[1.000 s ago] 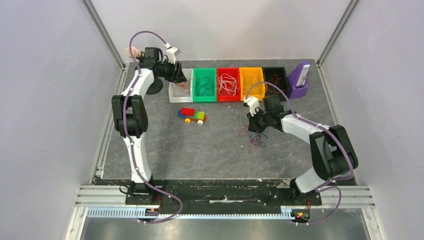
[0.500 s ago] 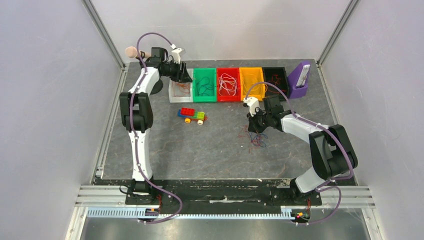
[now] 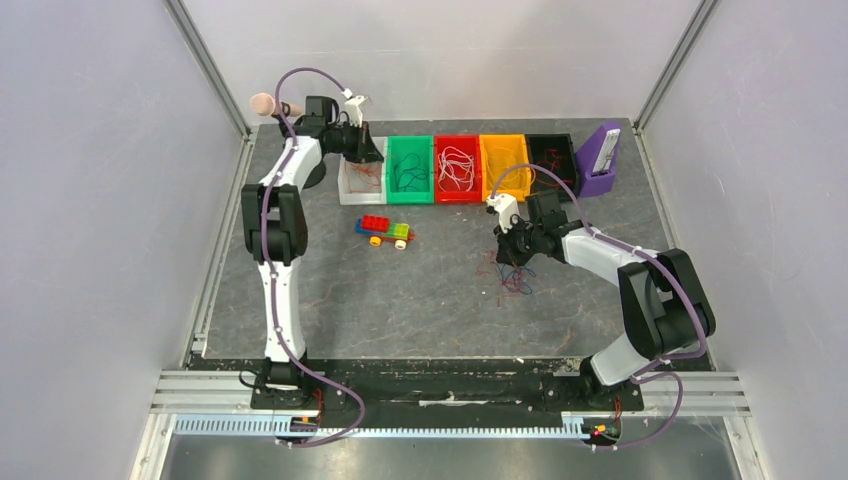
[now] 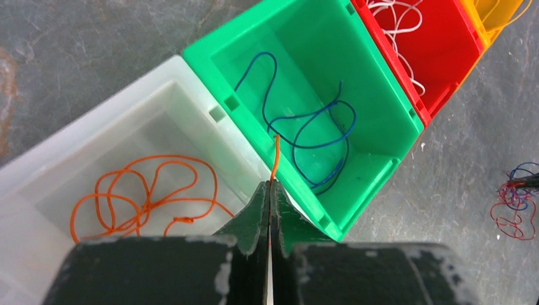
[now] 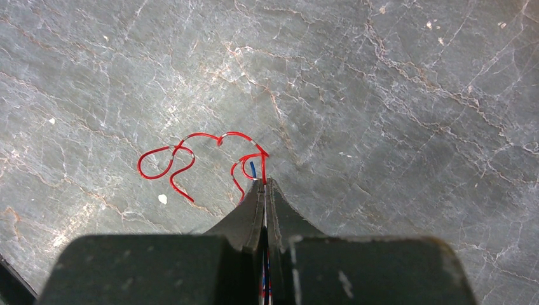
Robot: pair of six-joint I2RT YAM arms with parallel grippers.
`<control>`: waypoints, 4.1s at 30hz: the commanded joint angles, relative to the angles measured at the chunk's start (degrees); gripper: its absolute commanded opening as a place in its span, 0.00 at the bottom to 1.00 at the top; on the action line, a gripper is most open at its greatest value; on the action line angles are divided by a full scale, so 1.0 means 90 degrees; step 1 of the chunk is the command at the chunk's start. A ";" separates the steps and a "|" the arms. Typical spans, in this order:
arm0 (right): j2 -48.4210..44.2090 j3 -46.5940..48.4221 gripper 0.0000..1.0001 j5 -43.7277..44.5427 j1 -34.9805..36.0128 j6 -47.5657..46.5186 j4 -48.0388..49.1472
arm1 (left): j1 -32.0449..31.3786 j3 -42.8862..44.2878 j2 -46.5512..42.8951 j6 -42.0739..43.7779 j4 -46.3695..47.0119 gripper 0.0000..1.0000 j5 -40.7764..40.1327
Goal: Untangle the cables
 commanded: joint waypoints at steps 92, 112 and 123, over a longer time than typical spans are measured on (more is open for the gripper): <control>-0.0944 -0.0834 0.00 0.0611 -0.0271 -0.1098 0.0179 | -0.2052 -0.5878 -0.5822 -0.1767 0.1164 0.02 0.0352; -0.0695 -0.1332 0.00 0.2035 -0.1275 -0.3231 -0.0327 | 0.0005 -0.2970 -0.6288 -0.1387 0.0544 0.02 0.0693; -0.0773 -0.1109 0.00 0.1528 -0.1424 -0.3255 -0.0657 | 0.0342 -0.1915 -0.6010 -0.2102 0.1122 0.02 0.1443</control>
